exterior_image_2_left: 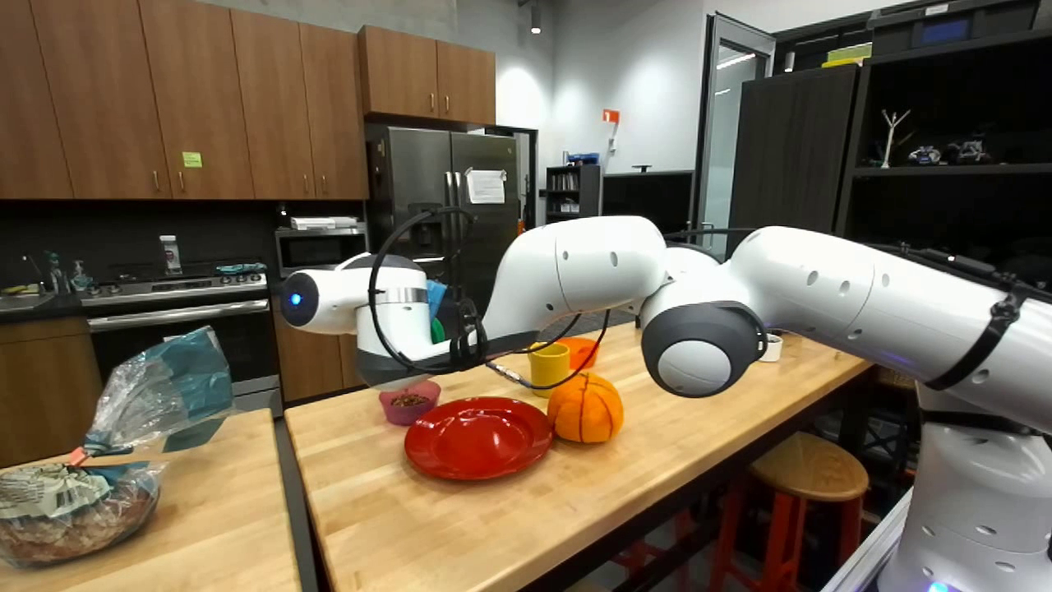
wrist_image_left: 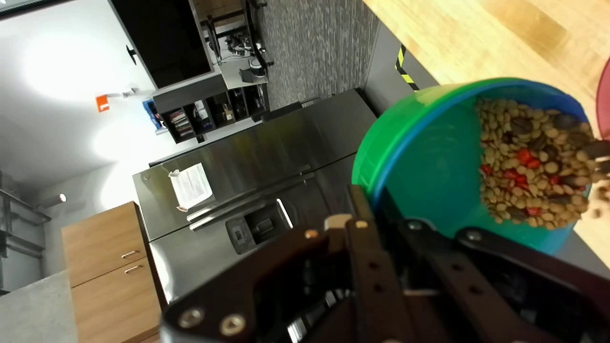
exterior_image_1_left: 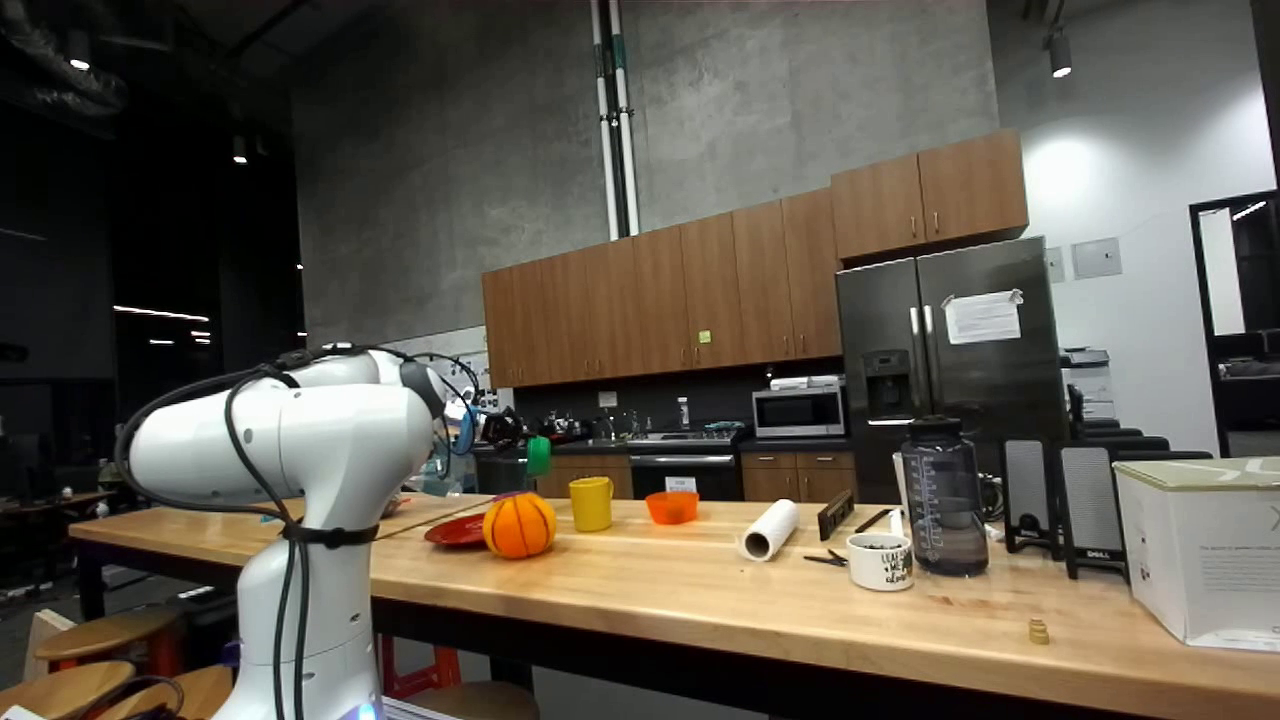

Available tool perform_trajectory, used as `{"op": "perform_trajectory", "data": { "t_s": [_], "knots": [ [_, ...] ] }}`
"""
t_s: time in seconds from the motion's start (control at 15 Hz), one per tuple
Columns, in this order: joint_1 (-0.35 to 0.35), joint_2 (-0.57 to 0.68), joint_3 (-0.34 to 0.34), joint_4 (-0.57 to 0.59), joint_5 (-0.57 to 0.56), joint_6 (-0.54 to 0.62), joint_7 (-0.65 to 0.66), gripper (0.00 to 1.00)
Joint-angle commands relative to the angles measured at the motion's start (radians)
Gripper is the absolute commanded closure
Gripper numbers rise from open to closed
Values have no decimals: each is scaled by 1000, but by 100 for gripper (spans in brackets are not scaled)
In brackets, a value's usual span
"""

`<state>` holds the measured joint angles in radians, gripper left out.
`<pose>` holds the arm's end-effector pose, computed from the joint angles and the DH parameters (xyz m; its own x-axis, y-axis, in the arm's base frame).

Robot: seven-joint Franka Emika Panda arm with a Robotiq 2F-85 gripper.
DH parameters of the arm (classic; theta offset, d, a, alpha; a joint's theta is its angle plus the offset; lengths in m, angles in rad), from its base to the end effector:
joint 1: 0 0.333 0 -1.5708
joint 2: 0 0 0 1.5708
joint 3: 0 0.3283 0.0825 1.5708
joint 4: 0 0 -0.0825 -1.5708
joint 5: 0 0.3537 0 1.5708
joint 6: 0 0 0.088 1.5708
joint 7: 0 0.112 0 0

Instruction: Pour the contents of the blue bowl into the purple bow

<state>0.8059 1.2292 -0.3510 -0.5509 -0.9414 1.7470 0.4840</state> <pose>0.6649 0.4395 0.3379 0.7598 0.5615 0.3277 -0.0526 -0.4493 0.8918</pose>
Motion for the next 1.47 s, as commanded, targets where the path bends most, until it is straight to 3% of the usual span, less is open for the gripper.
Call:
{"op": "perform_trajectory", "data": {
  "t_s": [0.0, 1.4],
  "knots": [
    [18, -4, -28, -11, -33, -22, 32, 98],
    [42, -5, -31, -47, -96, -84, 93, 98]
  ]
}}
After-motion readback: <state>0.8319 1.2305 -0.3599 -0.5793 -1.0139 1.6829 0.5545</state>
